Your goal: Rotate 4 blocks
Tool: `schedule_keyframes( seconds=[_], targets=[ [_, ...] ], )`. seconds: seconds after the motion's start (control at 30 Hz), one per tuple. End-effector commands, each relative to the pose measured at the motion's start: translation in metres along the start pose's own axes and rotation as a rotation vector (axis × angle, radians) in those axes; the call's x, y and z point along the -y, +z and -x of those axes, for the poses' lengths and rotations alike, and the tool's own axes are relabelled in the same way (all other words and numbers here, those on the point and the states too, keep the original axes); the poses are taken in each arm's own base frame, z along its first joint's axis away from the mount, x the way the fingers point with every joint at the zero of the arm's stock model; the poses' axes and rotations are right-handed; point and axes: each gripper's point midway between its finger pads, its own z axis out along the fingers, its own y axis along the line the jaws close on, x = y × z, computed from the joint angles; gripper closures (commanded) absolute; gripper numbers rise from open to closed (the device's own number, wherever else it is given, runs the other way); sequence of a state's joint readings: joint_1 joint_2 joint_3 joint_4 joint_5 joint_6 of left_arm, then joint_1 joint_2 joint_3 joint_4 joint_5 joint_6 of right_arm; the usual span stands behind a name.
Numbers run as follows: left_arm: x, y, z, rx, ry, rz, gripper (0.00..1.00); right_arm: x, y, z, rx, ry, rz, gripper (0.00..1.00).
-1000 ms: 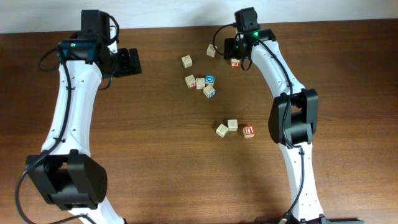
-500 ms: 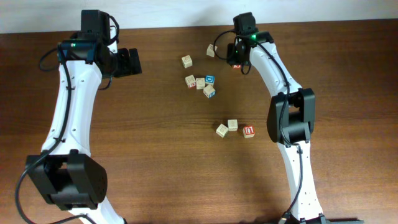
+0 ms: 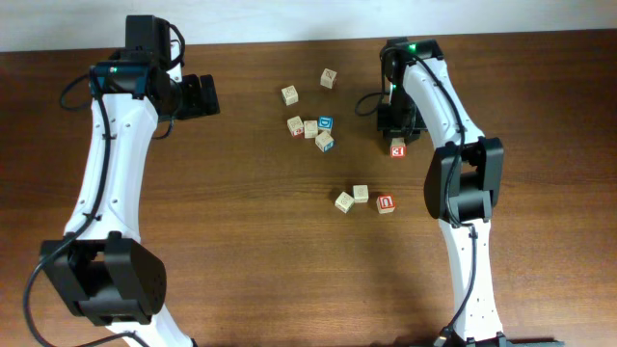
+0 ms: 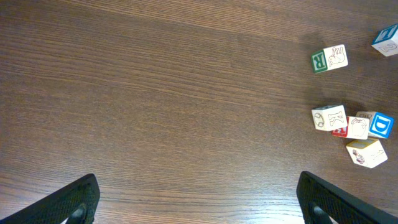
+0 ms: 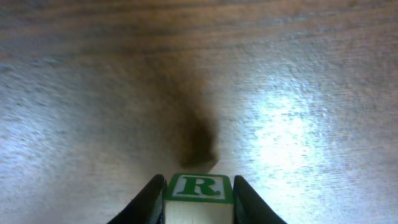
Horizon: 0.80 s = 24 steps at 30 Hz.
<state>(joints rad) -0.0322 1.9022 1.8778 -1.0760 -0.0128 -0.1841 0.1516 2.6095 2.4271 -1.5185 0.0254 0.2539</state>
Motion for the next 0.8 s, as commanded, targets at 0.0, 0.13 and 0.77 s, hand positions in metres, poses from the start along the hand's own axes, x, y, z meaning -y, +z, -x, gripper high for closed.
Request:
schedule_keyframes(
  seconds=[0.0,0.13,0.77],
  targets=[
    [-0.001,-0.002,0.005,0.011,-0.011,0.006,0.0,-0.003,-0.046,-0.007,0.066,-0.014,0.035,0.73],
    [-0.002,-0.002,0.005,0.012,-0.011,0.009,0.0,0.006,-0.113,-0.027,0.161,-0.031,0.052,0.72],
    [-0.001,-0.002,0.009,0.03,-0.012,0.005,0.0,0.018,0.002,-0.129,0.119,0.029,0.111,0.64]
  ],
)
